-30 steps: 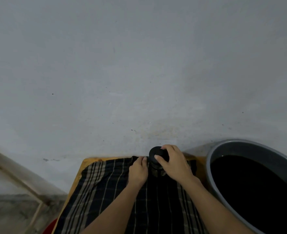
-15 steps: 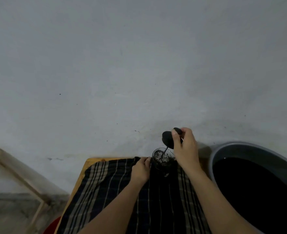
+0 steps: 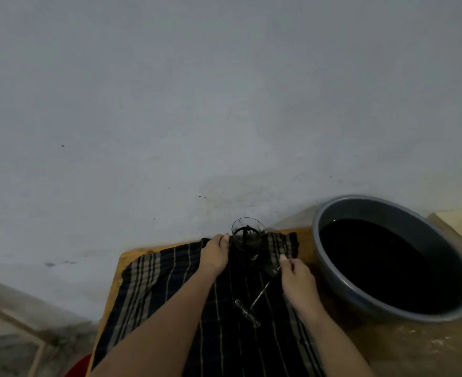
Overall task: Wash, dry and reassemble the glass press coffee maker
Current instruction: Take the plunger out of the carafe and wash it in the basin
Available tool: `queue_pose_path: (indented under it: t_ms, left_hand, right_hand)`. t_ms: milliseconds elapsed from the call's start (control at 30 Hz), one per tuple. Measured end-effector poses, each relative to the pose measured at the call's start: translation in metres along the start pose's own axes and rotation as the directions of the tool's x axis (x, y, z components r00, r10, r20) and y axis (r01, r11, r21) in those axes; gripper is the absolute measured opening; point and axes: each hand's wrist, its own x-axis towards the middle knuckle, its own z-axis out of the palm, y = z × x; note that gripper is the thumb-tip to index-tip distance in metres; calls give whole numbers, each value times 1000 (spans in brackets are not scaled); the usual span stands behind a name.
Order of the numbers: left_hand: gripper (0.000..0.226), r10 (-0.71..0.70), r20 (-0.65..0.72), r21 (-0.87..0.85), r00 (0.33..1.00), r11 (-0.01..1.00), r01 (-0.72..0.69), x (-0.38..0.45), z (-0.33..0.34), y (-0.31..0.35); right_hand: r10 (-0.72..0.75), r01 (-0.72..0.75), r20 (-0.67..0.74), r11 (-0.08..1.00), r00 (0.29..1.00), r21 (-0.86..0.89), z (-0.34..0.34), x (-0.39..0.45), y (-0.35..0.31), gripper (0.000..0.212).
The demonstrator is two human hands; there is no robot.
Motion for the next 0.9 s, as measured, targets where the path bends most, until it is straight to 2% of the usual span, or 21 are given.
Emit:
queue_pose_path:
  t_ms: [100, 200, 367, 567, 700, 800, 900]
  left_hand:
    - [45, 7, 17, 12, 1000, 1000, -7, 1, -1, -1]
    - [46, 6, 27, 9, 1000, 1000, -6, 1, -2, -1]
    - [45, -3, 25, -9, 1000, 1000, 3, 0, -2, -1]
    - [45, 5, 37, -32, 999, 999, -4, -1, -3, -1]
    - [45, -3, 33, -83, 999, 997, 6, 1, -2, -5]
    - [48, -51, 91, -263, 995, 962, 73, 3, 2, -14]
    - [55, -92, 164, -383, 982, 911, 149, 0, 5, -19]
  right_hand:
    - [273, -287, 134, 953, 953, 98, 22, 6, 24, 46]
    - [377, -391, 153, 917, 914, 77, 36, 10, 41, 46]
    - [356, -352, 103, 935, 929, -49, 45, 12, 52, 49]
    - [324, -310, 122, 943, 938, -124, 44, 12, 52, 50]
    - [242, -215, 94, 948, 966, -233, 28, 8, 36, 53]
    - [4, 1, 39, 991, 999, -132, 14, 14, 13, 46]
    - [-41, 33, 96, 996, 995, 82, 11, 35, -14, 50]
